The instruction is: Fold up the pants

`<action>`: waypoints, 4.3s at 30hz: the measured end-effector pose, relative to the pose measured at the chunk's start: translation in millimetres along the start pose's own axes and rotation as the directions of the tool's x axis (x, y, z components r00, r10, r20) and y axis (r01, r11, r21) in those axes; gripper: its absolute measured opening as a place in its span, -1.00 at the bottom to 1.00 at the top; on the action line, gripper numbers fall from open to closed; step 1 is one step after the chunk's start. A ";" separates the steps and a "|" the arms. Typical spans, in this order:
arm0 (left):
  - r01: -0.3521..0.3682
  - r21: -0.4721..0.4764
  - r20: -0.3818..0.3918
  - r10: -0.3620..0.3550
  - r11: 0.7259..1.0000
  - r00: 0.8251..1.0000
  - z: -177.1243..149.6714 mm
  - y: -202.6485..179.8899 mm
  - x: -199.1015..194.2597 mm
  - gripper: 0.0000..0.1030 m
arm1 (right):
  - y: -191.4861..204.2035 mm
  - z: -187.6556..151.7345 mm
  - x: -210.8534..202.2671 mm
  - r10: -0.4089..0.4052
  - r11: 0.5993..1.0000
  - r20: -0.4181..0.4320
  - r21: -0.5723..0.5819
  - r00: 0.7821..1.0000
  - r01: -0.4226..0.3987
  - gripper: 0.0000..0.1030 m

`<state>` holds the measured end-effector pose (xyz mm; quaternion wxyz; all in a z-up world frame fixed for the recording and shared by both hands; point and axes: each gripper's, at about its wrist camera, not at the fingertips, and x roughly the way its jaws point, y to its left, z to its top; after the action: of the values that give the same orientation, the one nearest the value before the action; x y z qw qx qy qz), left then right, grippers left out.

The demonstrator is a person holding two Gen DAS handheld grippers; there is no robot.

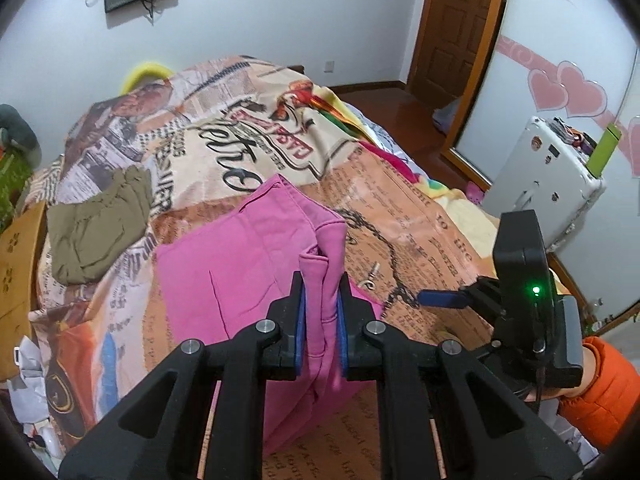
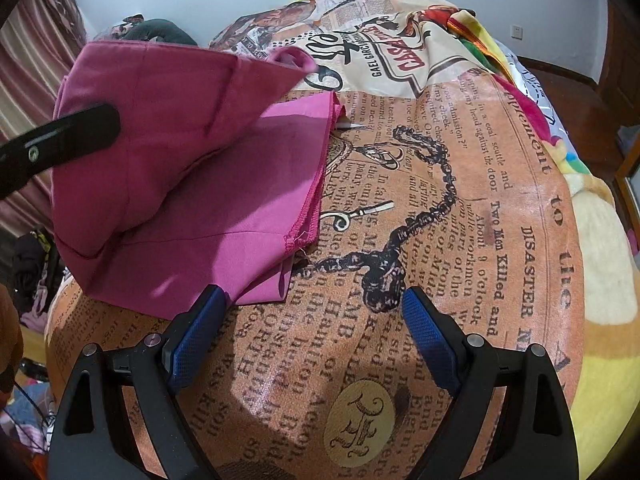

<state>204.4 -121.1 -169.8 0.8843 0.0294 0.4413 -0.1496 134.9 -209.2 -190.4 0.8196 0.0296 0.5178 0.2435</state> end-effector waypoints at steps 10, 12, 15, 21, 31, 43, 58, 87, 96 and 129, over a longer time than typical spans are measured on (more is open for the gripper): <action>0.052 0.017 -0.045 -0.051 0.999 0.998 -2.5 -13.5 7.4 -0.75 | -0.9 0.7 0.4 0.003 1.000 -0.001 0.002 1.000 -0.003 0.71; 0.058 0.031 -0.061 -0.056 0.998 0.997 -4.1 -17.7 10.1 -0.75 | -1.1 0.8 0.4 0.003 1.000 -0.001 0.002 1.000 -0.003 0.71; 0.056 0.051 -0.070 -0.052 0.997 0.996 -6.1 -23.3 11.5 -0.71 | -0.8 1.0 0.3 0.004 1.000 -0.002 0.003 1.000 -0.004 0.71; 0.122 0.042 -0.084 -0.118 0.992 0.990 -4.6 -26.4 7.0 -0.26 | -1.4 0.9 0.8 0.003 1.000 -0.002 0.003 1.000 -0.003 0.71; -0.022 0.027 -0.002 0.022 0.999 1.000 7.7 3.2 -8.7 0.28 | -3.7 -0.5 0.9 -0.002 1.000 0.001 0.011 1.000 0.002 0.71; -0.214 -0.023 -0.139 0.209 0.977 0.968 6.6 78.3 52.3 0.42 | -7.0 -2.3 -24.0 -0.085 0.996 0.061 0.019 0.994 0.084 0.71; -0.247 0.056 -0.215 0.253 0.967 0.943 -29.8 72.9 67.1 0.57 | -8.2 16.2 -81.2 -0.151 0.988 0.201 0.045 0.968 0.145 0.72; -0.317 -0.006 -0.153 0.312 0.948 0.938 28.3 115.2 55.3 0.72 | 9.1 -8.5 -29.1 -0.070 0.997 0.094 0.034 0.993 0.068 0.72; -0.363 0.052 -0.331 0.359 0.930 0.873 33.9 142.7 138.4 0.74 | 1.6 -6.4 -26.8 -0.053 0.998 0.086 0.050 0.995 0.049 0.72; -0.256 -0.087 -0.241 0.229 0.963 0.943 -95.1 132.2 10.4 0.94 | -9.1 -15.0 -23.4 -0.012 0.993 0.086 0.117 0.996 0.002 0.50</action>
<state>175.2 19.9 -246.4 0.8394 0.0485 0.5412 -0.0088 117.3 -230.3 -180.6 0.8389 0.0859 0.4954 0.2084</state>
